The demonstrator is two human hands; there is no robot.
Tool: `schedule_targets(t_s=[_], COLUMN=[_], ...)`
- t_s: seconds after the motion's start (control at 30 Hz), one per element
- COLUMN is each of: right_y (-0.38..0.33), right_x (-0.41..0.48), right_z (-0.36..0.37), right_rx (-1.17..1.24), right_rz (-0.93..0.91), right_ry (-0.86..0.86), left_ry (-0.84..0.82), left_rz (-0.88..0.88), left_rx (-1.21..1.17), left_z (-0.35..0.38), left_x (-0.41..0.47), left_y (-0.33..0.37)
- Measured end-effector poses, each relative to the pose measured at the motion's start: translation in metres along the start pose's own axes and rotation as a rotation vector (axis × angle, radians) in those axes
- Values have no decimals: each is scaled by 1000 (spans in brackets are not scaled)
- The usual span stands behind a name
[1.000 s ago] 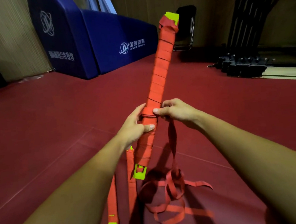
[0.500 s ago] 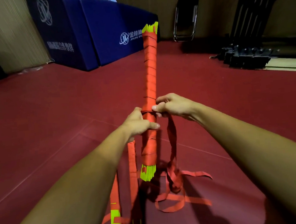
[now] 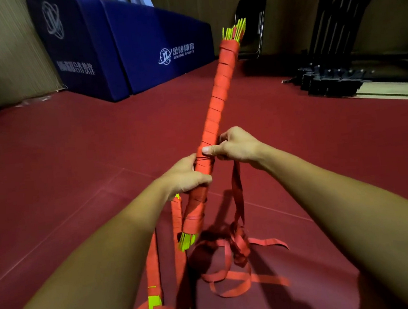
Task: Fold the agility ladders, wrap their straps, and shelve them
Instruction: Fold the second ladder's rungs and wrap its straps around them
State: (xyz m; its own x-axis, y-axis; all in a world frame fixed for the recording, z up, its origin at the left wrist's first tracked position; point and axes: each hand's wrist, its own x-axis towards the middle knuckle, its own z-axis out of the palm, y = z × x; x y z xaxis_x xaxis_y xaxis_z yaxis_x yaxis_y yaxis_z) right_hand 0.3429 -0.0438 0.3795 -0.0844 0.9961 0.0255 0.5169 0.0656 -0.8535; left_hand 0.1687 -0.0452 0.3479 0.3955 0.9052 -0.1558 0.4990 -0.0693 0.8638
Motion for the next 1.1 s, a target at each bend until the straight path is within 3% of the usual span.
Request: schedule_targets(t_s=[0.23,0.43,0.7,0.83,0.93,1.1], right_y=[-9,-9,-16,-14,-11,-4], right_x=[-4,-6,-10,0,3,-2], right_z=[-6,-8,-1,11,12,3], right_rx=[217,258,224,219,39,171], right_rz=[-90,-82,-124,-104,-114,-110], right_ry=[-217,-170,-95,9,113,-154], left_ry=[33,30,105,381,488,393], left_rz=[64,29,19,29,-55,-25], left_rx=[-160,-223,9,398,539,403], left_z=[-7,-5,-6,2,1,-9], left_x=[-1,0,1,7,6,5], left_y=[3,3,-1,-5,-2,-5])
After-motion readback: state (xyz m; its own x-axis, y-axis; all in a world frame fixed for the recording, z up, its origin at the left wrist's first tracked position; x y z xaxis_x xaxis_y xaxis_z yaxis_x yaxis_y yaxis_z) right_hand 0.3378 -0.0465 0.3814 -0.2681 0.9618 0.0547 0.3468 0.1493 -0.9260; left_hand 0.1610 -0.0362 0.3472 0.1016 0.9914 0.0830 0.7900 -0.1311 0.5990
